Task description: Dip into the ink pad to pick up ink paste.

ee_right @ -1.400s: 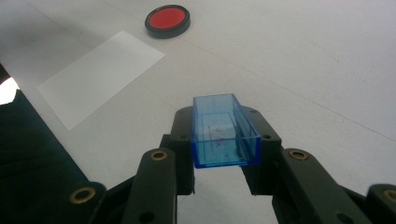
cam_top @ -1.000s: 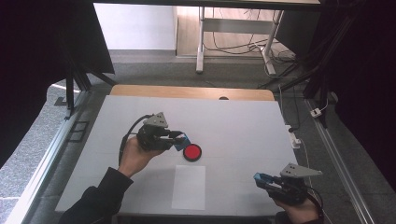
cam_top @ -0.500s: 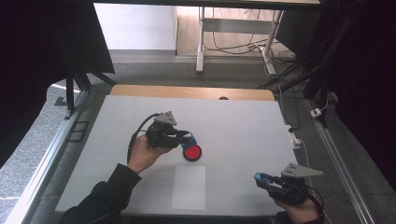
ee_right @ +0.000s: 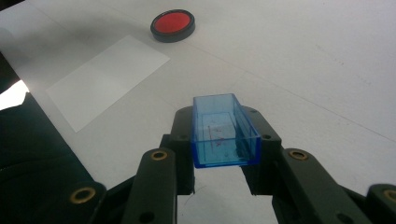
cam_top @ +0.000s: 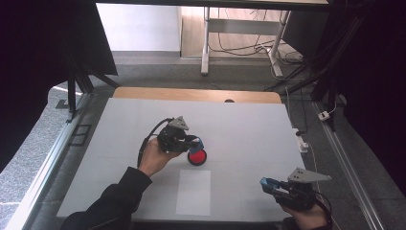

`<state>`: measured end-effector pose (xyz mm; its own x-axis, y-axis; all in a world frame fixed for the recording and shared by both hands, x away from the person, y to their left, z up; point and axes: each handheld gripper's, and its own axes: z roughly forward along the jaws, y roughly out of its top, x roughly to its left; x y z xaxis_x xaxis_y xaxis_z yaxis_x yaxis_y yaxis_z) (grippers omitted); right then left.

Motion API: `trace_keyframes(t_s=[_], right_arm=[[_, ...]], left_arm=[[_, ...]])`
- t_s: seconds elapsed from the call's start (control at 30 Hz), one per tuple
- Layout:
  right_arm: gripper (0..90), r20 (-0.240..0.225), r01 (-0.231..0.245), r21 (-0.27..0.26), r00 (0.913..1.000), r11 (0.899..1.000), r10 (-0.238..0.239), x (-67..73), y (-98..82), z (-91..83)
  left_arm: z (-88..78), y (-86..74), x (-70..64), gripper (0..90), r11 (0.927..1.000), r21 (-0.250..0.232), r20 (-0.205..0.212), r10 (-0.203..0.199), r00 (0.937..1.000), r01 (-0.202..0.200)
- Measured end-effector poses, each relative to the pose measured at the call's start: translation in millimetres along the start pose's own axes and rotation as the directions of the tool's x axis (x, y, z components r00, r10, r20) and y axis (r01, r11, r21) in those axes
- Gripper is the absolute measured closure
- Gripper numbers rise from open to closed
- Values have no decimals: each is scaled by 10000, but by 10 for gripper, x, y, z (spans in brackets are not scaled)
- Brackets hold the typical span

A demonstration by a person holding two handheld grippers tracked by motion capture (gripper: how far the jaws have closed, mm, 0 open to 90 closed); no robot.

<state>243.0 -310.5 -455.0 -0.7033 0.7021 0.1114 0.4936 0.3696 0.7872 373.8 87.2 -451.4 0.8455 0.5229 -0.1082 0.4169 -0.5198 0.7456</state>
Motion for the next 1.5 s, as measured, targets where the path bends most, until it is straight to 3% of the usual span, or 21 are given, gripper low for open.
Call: trace_keyframes(t_s=[0.53, 1.23, 1.37, 1.5], right_arm=[[686, -2, 92, 56, 10000, 9999, -92, 9, -1, 3], [686, -11, 122, 90, 9999, 9999, -122, 11, -2, 3], [685, 6, 145, 133, 9999, 9998, -145, 13, 0, 3], [686, 8, 151, 147, 9999, 9998, -151, 16, 0, 5]], left_arm=[[287, -81, 50, 708, 9976, 684, -107, -94, 9999, 101], [392, -104, 48, 709, 9937, 1073, -488, -262, 9985, 313], [402, -78, 19, 712, 9916, 1274, -629, -132, 9979, 211], [413, -57, -38, 712, 9888, 1485, -886, 256, 9957, -123]])
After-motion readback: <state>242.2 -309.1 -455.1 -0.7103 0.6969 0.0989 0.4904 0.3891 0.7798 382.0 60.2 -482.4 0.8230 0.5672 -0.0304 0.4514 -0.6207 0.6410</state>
